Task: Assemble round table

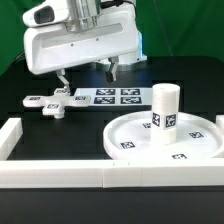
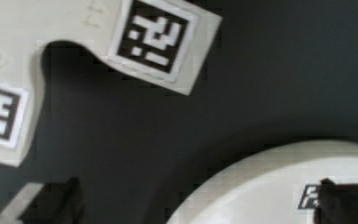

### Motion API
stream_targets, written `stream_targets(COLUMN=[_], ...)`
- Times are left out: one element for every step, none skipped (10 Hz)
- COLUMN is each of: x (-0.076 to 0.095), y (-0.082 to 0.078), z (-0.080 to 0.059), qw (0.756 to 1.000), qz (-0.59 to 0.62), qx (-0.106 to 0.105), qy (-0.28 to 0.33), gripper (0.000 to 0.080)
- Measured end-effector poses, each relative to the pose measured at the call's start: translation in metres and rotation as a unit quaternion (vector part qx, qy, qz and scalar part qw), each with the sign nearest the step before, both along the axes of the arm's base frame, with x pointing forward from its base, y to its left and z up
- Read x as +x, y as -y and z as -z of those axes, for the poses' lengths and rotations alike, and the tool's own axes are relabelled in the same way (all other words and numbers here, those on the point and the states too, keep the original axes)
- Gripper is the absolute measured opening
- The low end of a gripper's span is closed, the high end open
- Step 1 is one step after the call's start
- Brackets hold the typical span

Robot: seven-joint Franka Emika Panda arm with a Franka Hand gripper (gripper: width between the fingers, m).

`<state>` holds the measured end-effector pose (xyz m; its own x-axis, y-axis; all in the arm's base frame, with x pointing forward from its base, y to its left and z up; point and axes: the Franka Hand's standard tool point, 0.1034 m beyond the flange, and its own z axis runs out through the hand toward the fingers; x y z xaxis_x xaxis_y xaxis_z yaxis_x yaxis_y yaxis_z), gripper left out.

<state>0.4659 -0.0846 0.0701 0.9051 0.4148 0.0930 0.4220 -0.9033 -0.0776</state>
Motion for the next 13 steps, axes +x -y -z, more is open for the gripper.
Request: stream_targets(x=[0.0, -0.002, -0.004, -0.006, -0.005, -0.006, -0.008, -0.01, -0.01, -0.011, -0.01, -0.011, -0.011], y=[0.0, 0.001, 0.004, 0.005, 0.005, 0.01, 0.025, 0.04, 0.052, 0.052, 0.051, 0.051, 0.051], z=[0.002, 0.004, 0.006, 0.007, 0.007, 0.007, 0.006, 0.006, 0.006, 0.007, 0.007, 0.007, 0.008], qw=[0.994, 0.978, 0.964, 0.964, 0.959, 0.96, 0.964, 0.969, 0.972, 0.972, 0.972, 0.972, 0.977], qz=[-0.097, -0.185, -0.242, -0.245, -0.262, -0.259, -0.245, -0.226, -0.216, -0.214, -0.215, -0.214, -0.194], qx=[-0.045, -0.075, -0.091, -0.087, -0.089, -0.09, -0.092, -0.09, -0.089, -0.089, -0.089, -0.089, -0.086], qy=[0.03, 0.053, 0.063, 0.056, 0.056, 0.054, 0.05, 0.039, 0.035, 0.035, 0.034, 0.034, 0.031], gripper=[0.0649, 0.0649, 0.0649, 0.0649, 0.0649, 0.0649, 0.0649, 0.0649, 0.0649, 0.0649, 0.0649, 0.0649, 0.0649])
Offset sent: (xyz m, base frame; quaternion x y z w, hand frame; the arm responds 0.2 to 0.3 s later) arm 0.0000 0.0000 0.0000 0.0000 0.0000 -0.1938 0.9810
